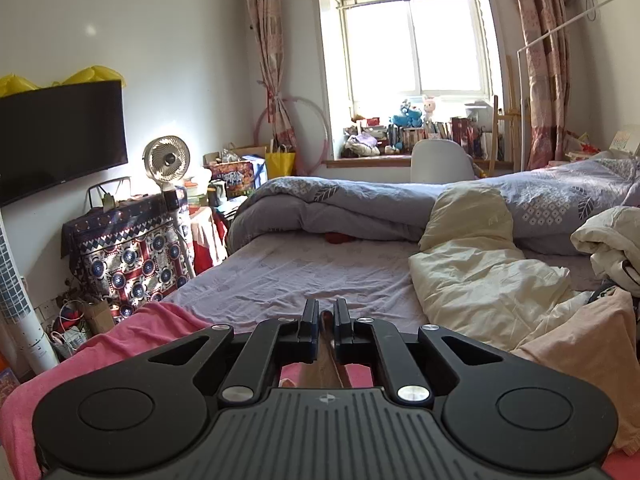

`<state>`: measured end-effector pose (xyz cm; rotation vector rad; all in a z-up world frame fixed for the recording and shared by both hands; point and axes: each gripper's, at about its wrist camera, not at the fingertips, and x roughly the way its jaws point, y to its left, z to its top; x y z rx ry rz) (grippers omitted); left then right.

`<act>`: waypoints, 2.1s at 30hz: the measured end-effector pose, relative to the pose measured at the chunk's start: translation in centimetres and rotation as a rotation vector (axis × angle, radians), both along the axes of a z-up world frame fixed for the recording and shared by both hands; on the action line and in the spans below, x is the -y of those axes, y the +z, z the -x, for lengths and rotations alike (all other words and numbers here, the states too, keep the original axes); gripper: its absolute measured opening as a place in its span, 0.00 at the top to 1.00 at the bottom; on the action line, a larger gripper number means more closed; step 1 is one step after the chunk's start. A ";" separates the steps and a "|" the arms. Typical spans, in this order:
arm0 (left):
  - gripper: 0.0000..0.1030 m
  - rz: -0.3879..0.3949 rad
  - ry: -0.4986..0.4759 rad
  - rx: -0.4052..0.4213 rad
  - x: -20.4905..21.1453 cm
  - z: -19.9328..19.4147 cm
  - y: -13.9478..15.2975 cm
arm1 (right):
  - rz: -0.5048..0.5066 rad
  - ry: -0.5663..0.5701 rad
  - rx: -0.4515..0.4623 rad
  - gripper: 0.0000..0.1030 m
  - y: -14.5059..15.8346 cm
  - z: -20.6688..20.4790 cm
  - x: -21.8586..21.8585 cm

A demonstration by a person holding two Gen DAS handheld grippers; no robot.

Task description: Fold clothes

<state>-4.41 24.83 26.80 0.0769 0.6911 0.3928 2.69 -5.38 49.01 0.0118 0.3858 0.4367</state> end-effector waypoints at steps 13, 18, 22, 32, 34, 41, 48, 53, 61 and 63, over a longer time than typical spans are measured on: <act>0.06 0.148 0.031 0.045 -2.5 1.8 -0.7 | 0.262 -0.056 -0.406 0.88 -17.9 0.4 1.1; 0.05 0.183 0.036 0.086 -3.0 2.5 -0.7 | 0.194 0.198 -0.368 0.79 -15.7 -4.9 -9.4; 0.05 0.276 0.055 0.139 -4.5 3.3 -0.6 | 0.302 0.339 -0.354 0.75 -17.3 -9.2 -18.0; 0.06 0.265 0.074 0.121 -4.5 3.3 -0.5 | 0.369 0.450 -0.356 0.89 -20.1 -11.1 -24.2; 0.06 0.260 0.073 0.118 -4.5 3.3 -0.5 | 0.419 0.467 -0.324 0.93 -20.0 -10.2 -24.7; 0.05 0.271 0.088 0.135 -4.6 3.4 -0.5 | 0.322 0.404 -0.259 0.96 -17.3 -10.8 -25.4; 0.06 0.269 0.100 0.135 -4.7 3.3 -0.5 | 0.306 0.412 -0.228 0.98 -17.4 -14.0 -29.5; 0.05 0.282 0.101 0.140 -4.9 3.3 -0.5 | 0.312 0.459 -0.253 0.93 -17.7 -13.8 -28.4; 0.06 0.320 0.152 0.206 -5.9 4.3 -0.2 | 0.430 0.445 -0.345 0.78 -20.0 -12.1 -25.4; 0.06 0.341 0.170 0.227 -6.4 4.7 -0.2 | 0.442 0.413 -0.323 0.95 -20.4 -11.2 -26.2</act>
